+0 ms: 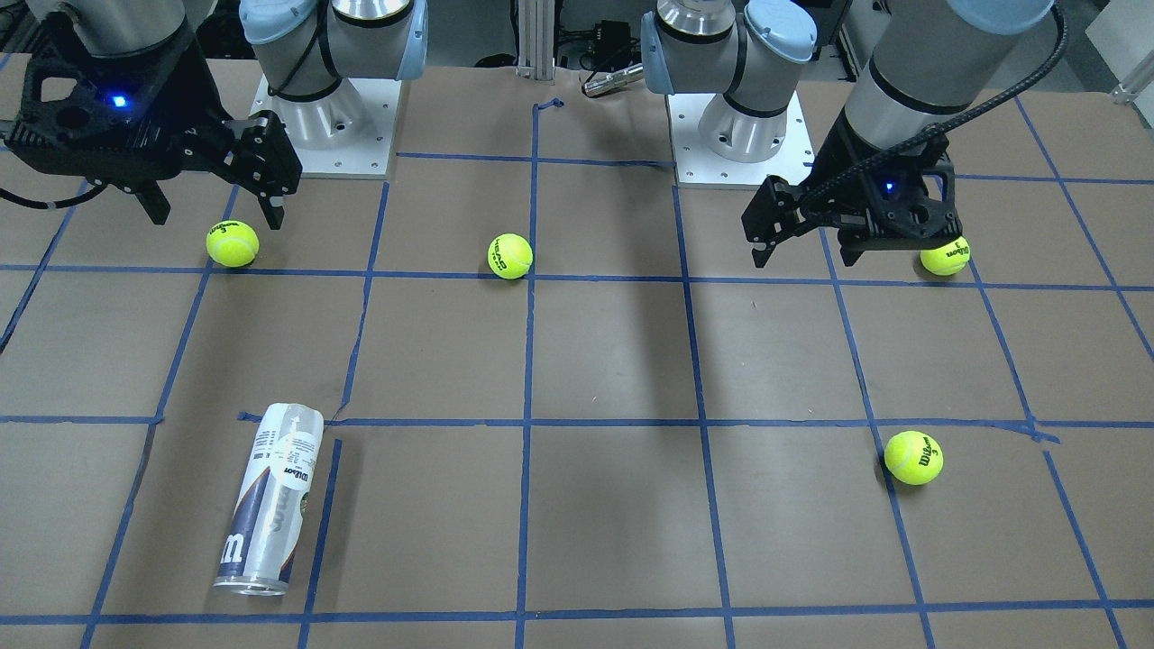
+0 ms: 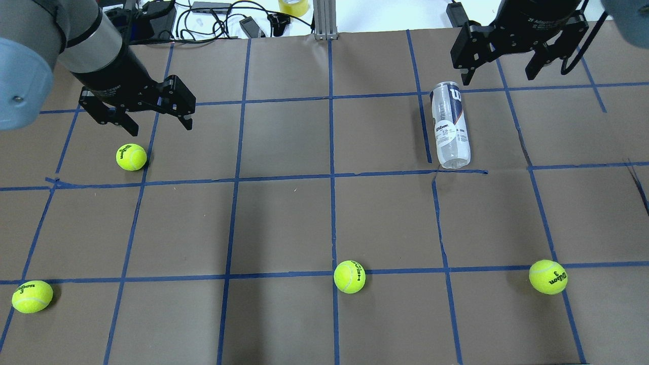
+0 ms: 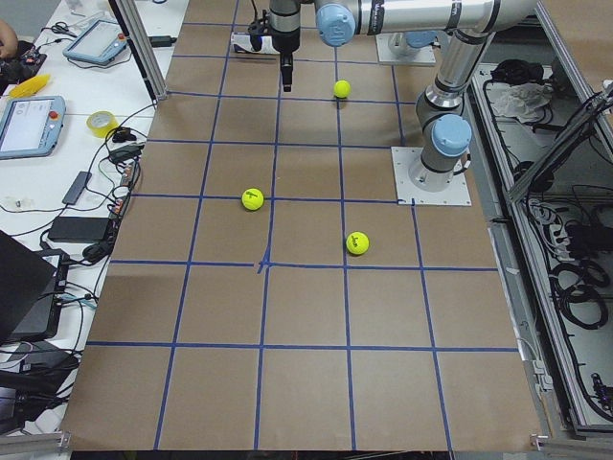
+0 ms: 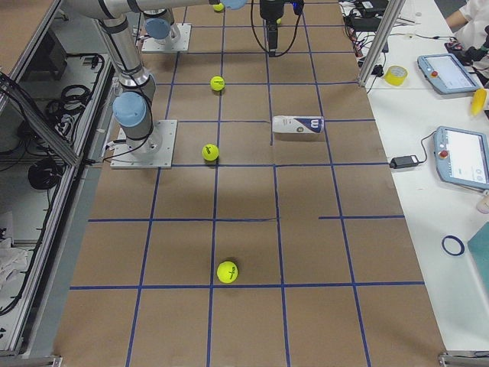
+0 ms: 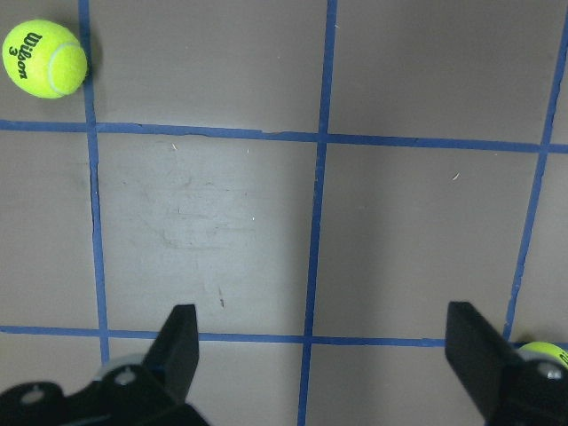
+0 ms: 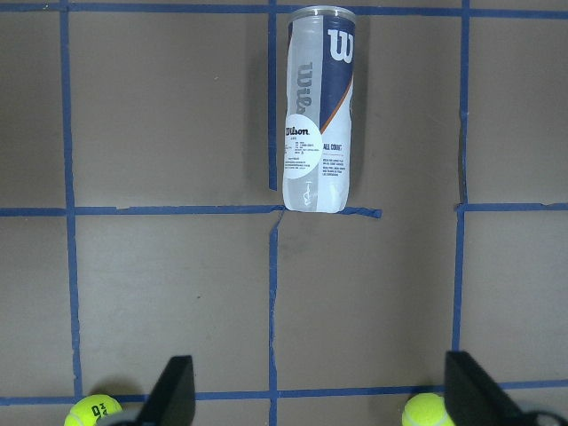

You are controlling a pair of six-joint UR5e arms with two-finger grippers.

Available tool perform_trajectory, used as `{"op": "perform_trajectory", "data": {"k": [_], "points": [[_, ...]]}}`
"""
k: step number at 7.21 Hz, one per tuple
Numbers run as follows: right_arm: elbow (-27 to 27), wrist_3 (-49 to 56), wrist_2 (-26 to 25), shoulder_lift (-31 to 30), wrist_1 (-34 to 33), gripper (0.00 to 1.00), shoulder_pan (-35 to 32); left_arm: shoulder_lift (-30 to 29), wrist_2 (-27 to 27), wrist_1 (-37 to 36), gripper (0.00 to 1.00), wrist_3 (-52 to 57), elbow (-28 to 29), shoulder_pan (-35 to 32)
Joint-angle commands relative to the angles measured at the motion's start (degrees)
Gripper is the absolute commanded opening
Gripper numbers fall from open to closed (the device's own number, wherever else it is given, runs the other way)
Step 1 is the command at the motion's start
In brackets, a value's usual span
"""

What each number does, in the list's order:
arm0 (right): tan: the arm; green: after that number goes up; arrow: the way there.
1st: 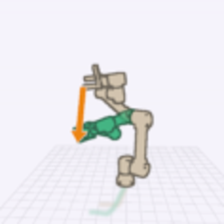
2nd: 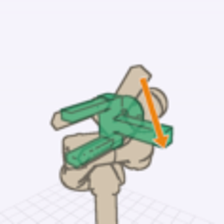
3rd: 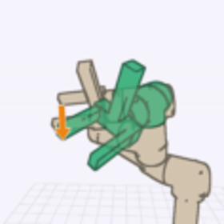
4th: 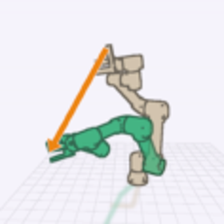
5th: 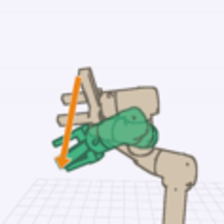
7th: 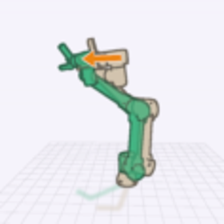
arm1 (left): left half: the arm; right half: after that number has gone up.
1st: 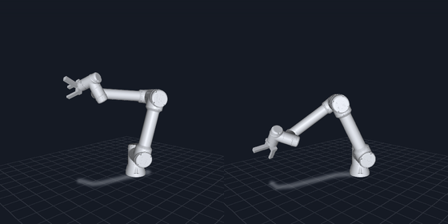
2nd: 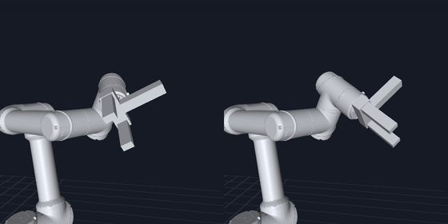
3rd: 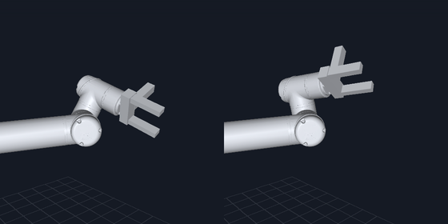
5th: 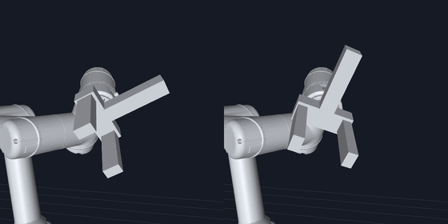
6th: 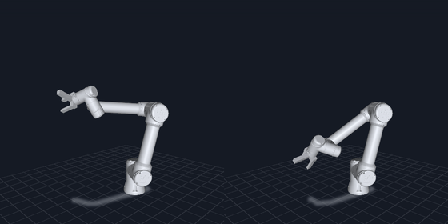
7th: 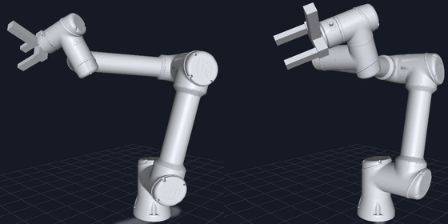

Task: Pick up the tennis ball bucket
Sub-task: 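Move the right gripper toward the upright clear Wilson tennis ball can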

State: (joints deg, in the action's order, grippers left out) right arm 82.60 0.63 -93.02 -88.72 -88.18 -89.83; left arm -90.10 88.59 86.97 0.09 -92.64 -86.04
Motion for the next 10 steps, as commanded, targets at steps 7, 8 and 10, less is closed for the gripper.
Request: {"op": "perform_trajectory", "data": {"k": [7, 8, 10], "points": [[-0.7, -0.4, 3.0, 20.6, -25.9, 1.00, 4.9, 0.9, 0.0, 0.4, 1.00, 0.1, -0.1, 0.1], [-0.2, -0.4, 3.2, 25.0, -31.6, 1.00, 4.4, 0.9, 0.0, 0.5, 1.00, 0.1, -0.1, 0.1], [0.3, 0.4, 2.5, 33.1, -38.8, 1.00, 4.2, 0.9, 0.0, 0.4, 1.00, 0.1, -0.1, 0.0]]}}
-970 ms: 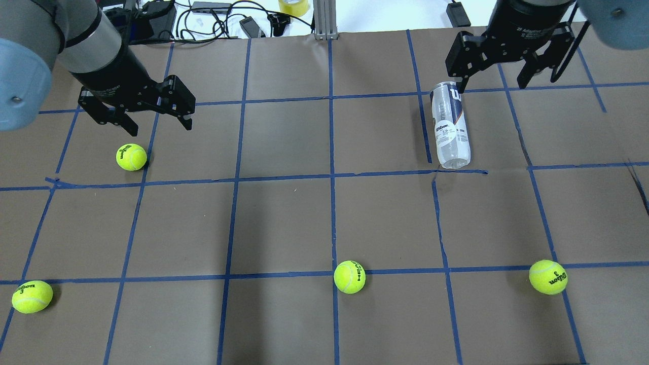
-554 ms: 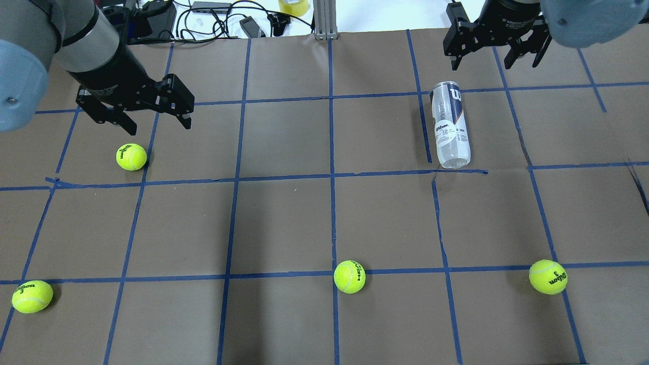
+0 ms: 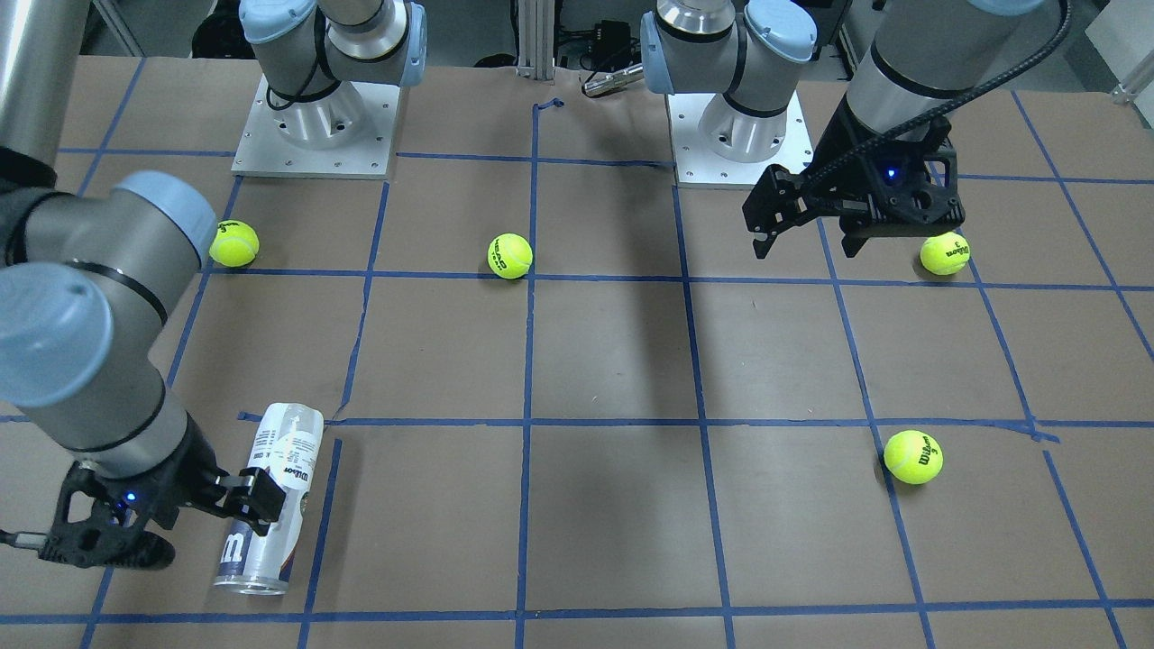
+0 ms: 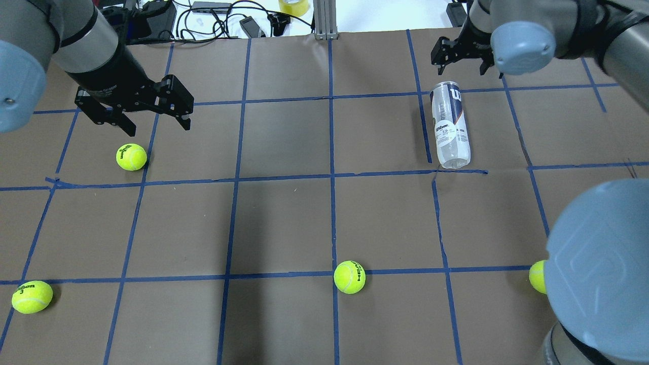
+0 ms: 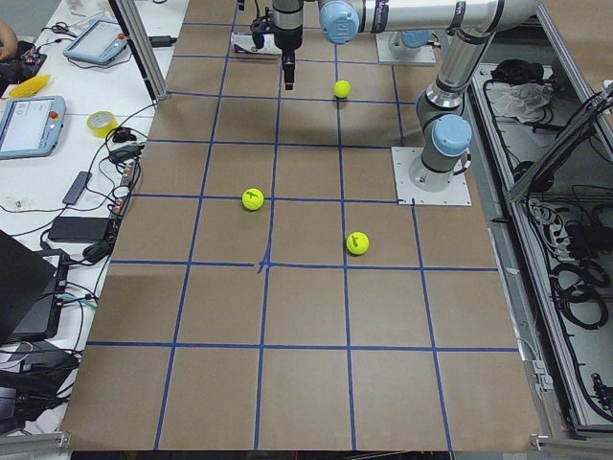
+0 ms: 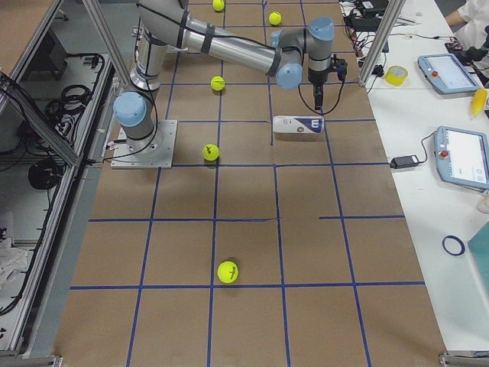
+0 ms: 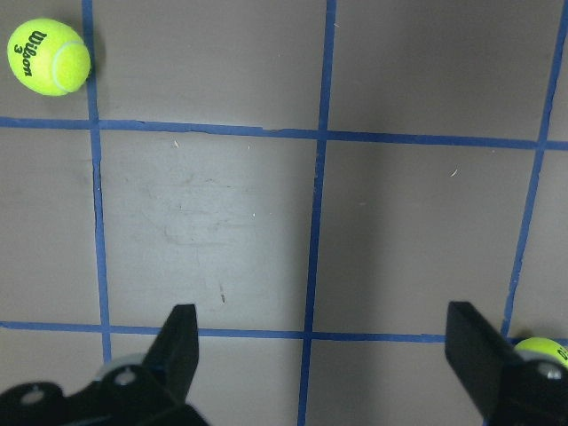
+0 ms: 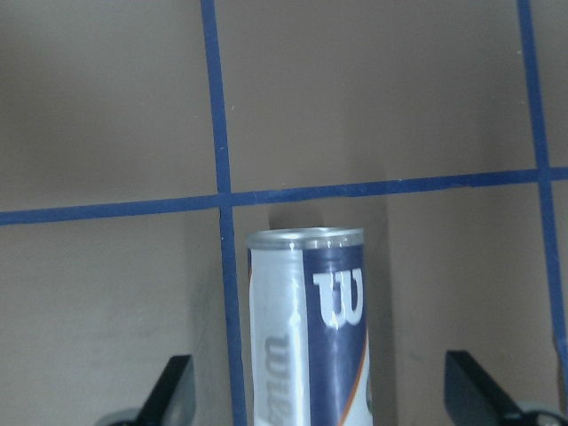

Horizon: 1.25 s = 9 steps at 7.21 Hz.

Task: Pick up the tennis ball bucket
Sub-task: 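Lower the right gripper over the can top and grasp it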

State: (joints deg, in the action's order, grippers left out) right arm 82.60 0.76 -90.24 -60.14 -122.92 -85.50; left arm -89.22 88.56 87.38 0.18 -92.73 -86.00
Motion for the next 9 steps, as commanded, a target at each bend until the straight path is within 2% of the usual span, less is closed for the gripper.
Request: {"op": "perform_trajectory", "data": {"k": [1, 3, 7, 8, 9], "points": [[0.3, 0.4, 0.3, 5.3, -5.0, 1.00, -0.1, 0.0, 0.0, 0.0, 1.00, 0.0, 0.0, 0.0], [-0.1, -0.4, 0.6, 8.8, -9.4, 1.00, -0.1, 0.0, 0.0, 0.0, 1.00, 0.0, 0.0, 0.0], [-0.2, -0.2, 0.6, 10.2, -9.4, 0.99, 0.0, 0.0, 0.1, 0.0, 1.00, 0.0, 0.1, 0.0], [-0.2, -0.1, 0.5, 10.2, -8.9, 0.78, 0.0, 0.0, 0.1, 0.0, 1.00, 0.0, 0.1, 0.0], [-0.1, -0.1, 0.5, 9.9, -8.5, 0.50, 0.0, 0.0, 0.1, 0.0, 1.00, -0.1, 0.1, 0.0]]}}
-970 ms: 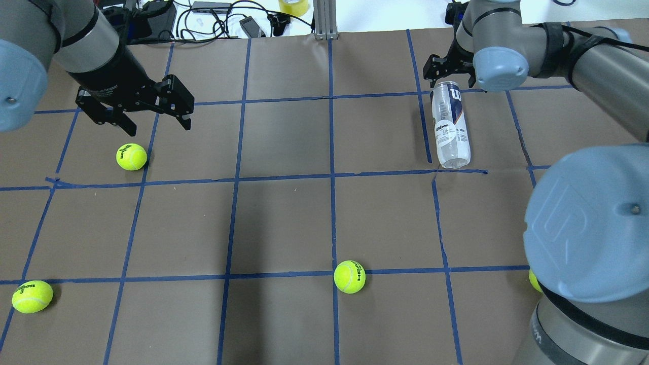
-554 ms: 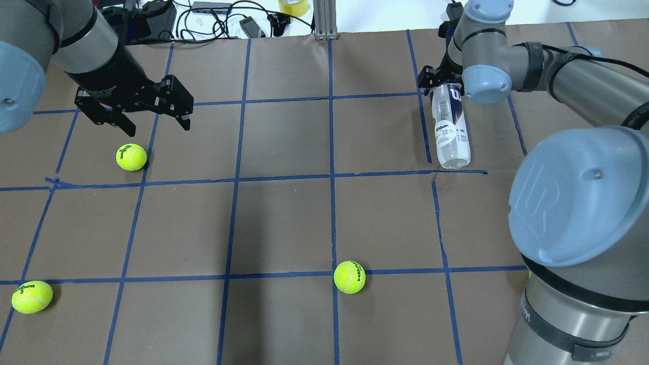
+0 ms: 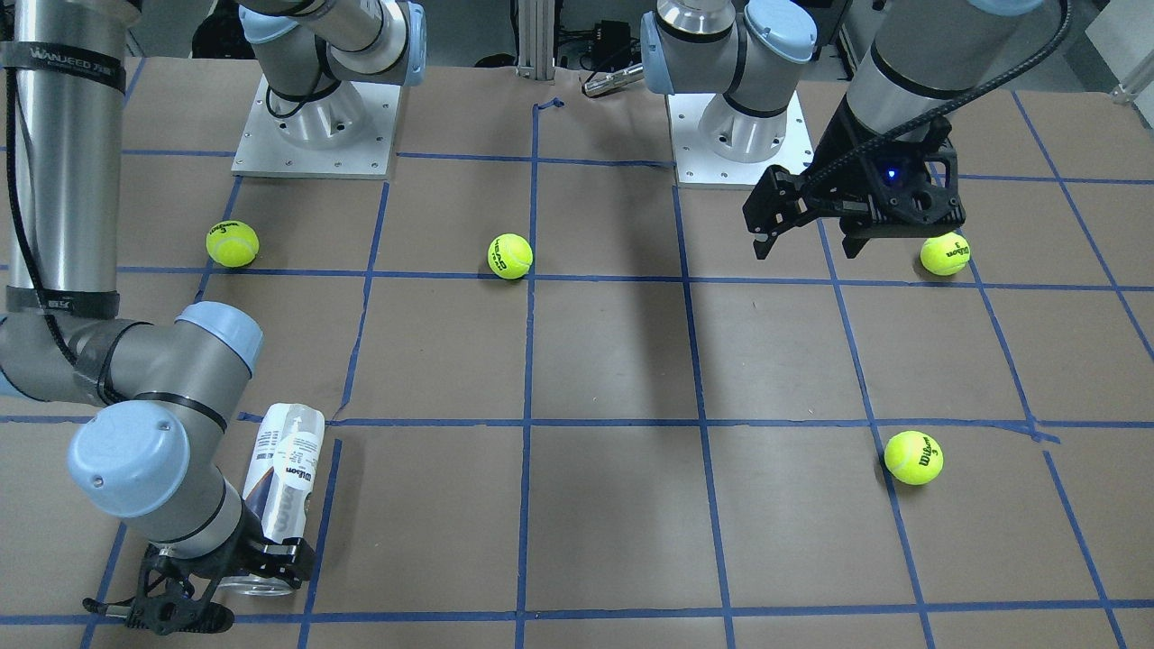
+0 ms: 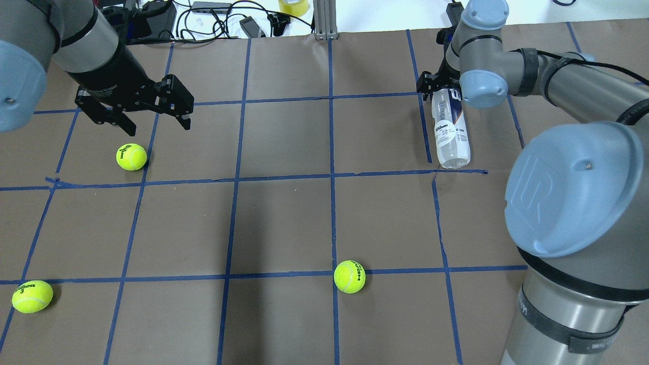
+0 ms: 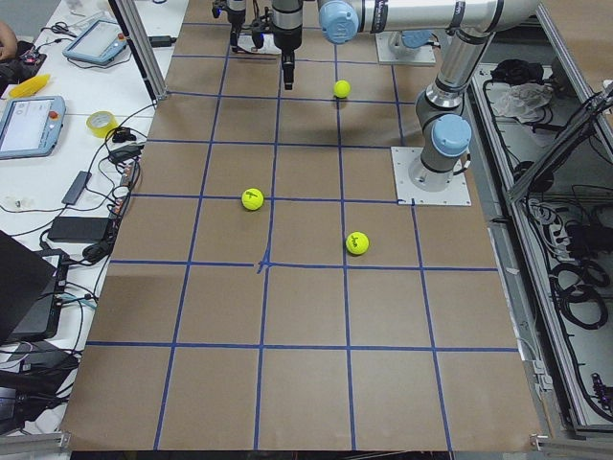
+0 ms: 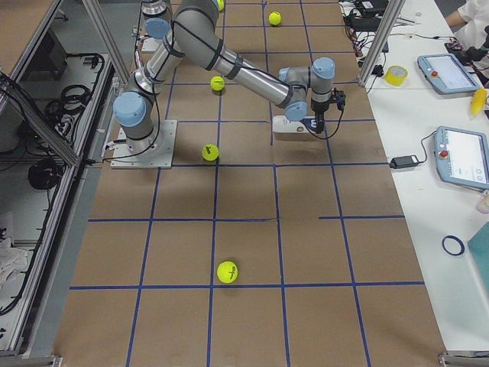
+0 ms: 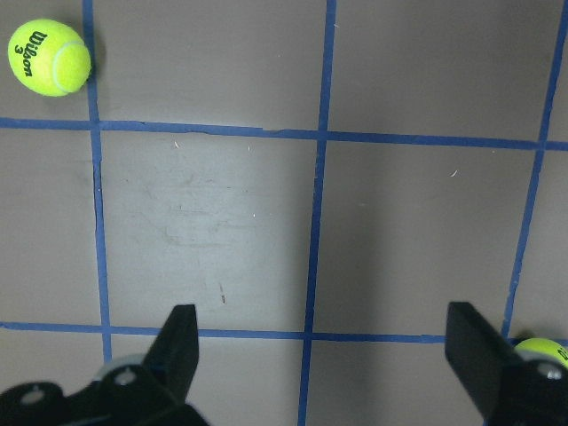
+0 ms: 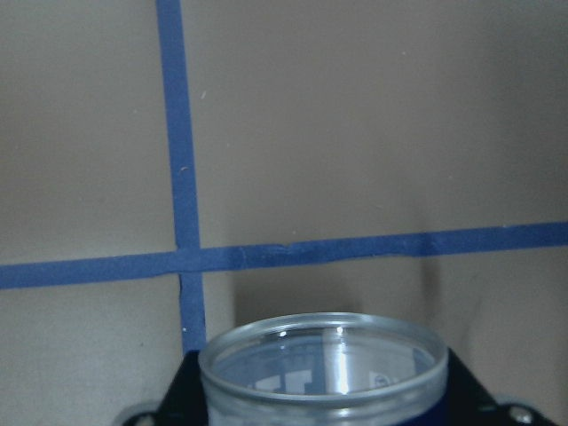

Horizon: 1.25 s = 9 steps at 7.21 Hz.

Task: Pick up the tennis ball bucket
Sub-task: 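Lift the can with the right gripper and carry it toward the table center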

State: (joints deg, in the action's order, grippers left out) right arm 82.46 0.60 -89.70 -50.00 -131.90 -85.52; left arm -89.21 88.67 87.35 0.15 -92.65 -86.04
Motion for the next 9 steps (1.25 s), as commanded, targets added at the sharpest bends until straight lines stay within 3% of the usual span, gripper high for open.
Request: {"op": "perform_trajectory", "data": {"k": [1, 3, 6, 7, 8, 9], "points": [[0.2, 0.4, -0.1, -0.6, 0.6, 0.48, 0.0, 0.0, 0.0, 0.0, 1.00, -0.1, 0.0, 0.0], [0.3, 0.3, 0.0, -5.7, 1.5, 0.44, -3.6, 0.0, 0.0, 0.0, 1.00, 0.0, 0.0, 0.0], [2.4, 4.5, -1.2, -9.9, 2.9, 0.37, -16.9, -0.1, -0.1, -0.1, 1.00, -0.1, -0.1, -0.1], [3.0, 11.1, -1.3, -9.8, 1.8, 0.32, -21.2, -0.1, -0.1, -0.2, 1.00, 0.0, -0.1, -0.1], [3.4, 20.0, -3.5, -9.4, 1.8, 0.22, -24.6, -0.1, -0.1, -0.1, 1.00, 0.0, 0.0, -0.1], [3.3, 29.0, -3.9, -8.8, 0.8, 0.20, -25.2, 0.0, -0.1, -0.1, 1.00, 0.0, 0.0, -0.2]]}}
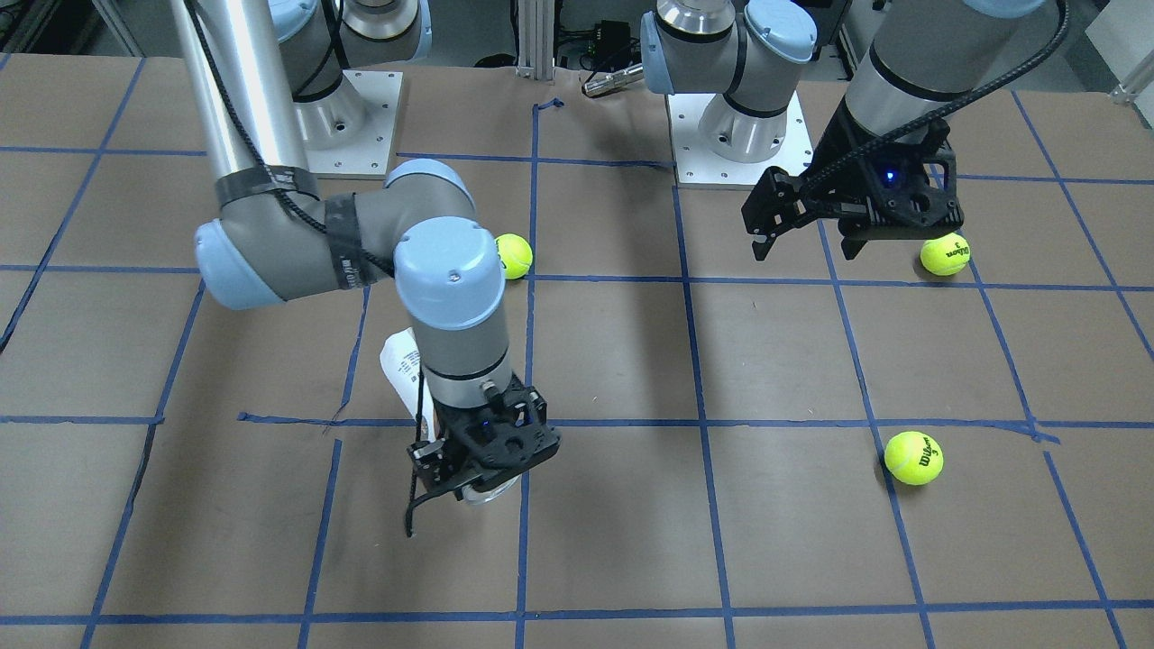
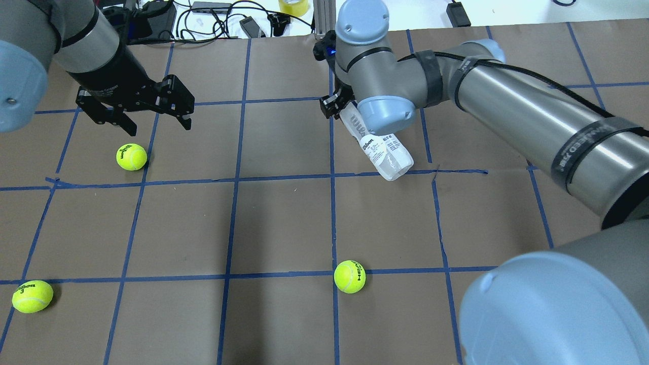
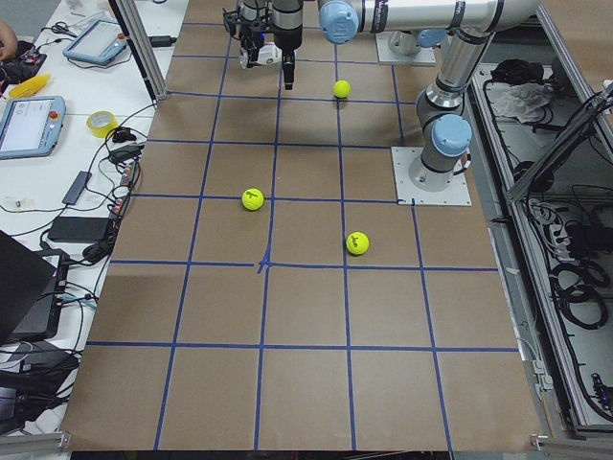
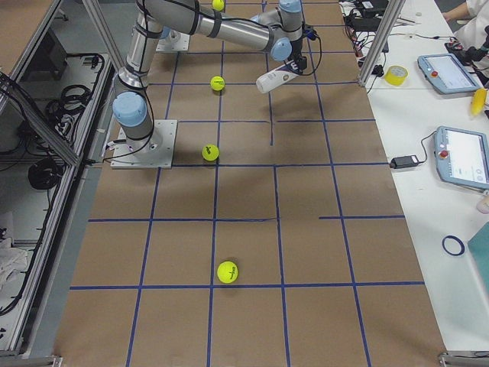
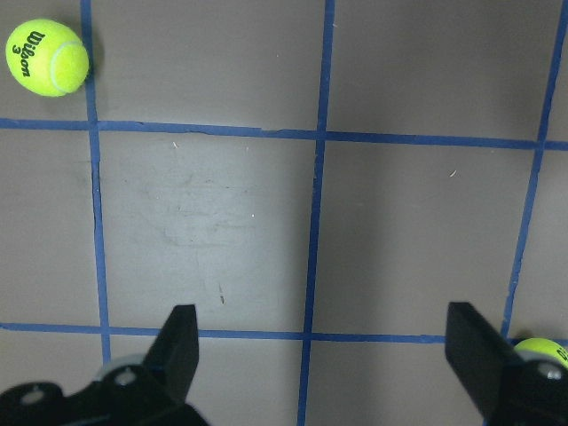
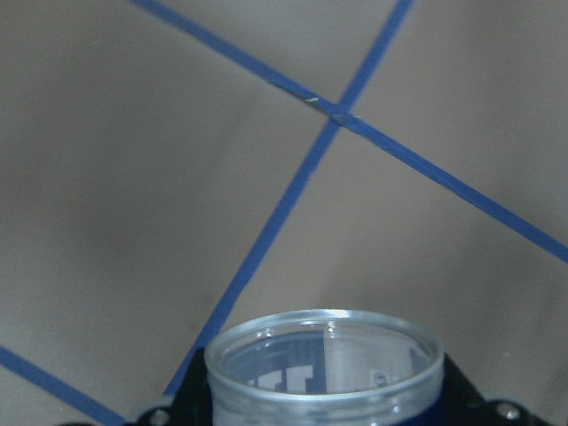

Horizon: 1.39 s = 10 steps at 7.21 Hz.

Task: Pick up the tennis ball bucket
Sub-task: 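Lift the can with the right gripper and carry it toward the table center, then tip the can over and lay it on its side with the right gripper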

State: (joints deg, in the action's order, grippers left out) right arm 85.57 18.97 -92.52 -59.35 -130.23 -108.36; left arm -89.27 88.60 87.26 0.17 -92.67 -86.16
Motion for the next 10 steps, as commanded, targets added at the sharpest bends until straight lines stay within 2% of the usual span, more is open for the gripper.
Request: {"op": "perform_trajectory", "data": {"k": [1, 2, 4, 6, 7, 8, 9, 10], "points": [[0.3, 21.8, 0.5, 1.1, -4.5, 0.10, -3.6, 0.1, 0.1, 0.1, 1.00, 0.0, 0.0, -0.1], [0.3, 31.1, 1.8, 1.3, -4.9, 0.09, -4.3, 0.1, 0.1, 0.1, 1.00, 0.0, 0.0, 0.0], [0.3, 45.5, 9.9, 4.6, -9.0, 0.12, -4.4, 0.1, 0.1, 0.2, 1.00, 0.0, -0.1, 0.0], [0.3, 47.5, 17.0, 5.9, -9.5, 0.16, -5.2, 0.1, 0.1, 0.2, 1.00, 0.0, -0.1, 0.0], [0.3, 45.9, 17.1, 6.0, -9.5, 0.27, -5.7, 0.1, 0.1, 0.2, 1.00, 0.0, -0.1, 0.0], [0.3, 44.2, 16.8, 6.1, -9.3, 0.27, -5.7, 0.1, 0.2, 0.2, 1.00, 0.0, -0.1, 0.0], [0.3, 43.1, 16.8, 6.2, -8.7, 0.31, -5.7, 0.2, 0.2, 0.3, 1.00, 0.0, 0.0, 0.0], [0.3, 40.6, 16.9, 6.0, -9.0, 0.54, -5.9, 0.2, 0.4, 0.7, 1.00, 0.0, 0.2, 0.0]]}}
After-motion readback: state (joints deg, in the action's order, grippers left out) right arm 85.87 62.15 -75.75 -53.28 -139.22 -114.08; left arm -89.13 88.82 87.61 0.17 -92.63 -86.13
